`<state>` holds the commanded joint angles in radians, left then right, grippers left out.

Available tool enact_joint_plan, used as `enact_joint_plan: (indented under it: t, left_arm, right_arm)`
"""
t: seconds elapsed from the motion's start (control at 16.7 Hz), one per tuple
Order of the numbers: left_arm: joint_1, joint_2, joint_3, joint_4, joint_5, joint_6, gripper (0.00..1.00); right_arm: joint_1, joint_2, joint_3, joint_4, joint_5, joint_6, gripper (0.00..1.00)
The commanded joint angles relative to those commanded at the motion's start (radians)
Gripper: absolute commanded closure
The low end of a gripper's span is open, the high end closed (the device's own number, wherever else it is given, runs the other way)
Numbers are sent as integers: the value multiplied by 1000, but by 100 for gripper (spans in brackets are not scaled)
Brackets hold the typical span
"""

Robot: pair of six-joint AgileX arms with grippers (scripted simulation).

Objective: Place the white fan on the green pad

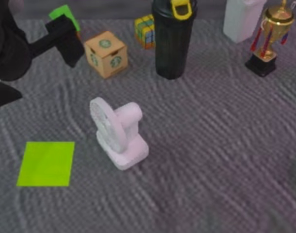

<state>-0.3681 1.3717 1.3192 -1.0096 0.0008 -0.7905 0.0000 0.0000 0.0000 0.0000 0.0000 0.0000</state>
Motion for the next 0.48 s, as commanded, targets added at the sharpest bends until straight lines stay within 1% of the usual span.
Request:
enact_joint_plan:
  t: [0.24, 0.48]
  left_arm:
    - [-87, 344, 332, -240, 0, -189, 0]
    - [-146, 573, 538, -409, 0, -314, 0]
  right_arm:
    - [0, 0, 0, 0, 0, 0, 0]
    - [0, 0, 0, 0, 0, 0, 0]
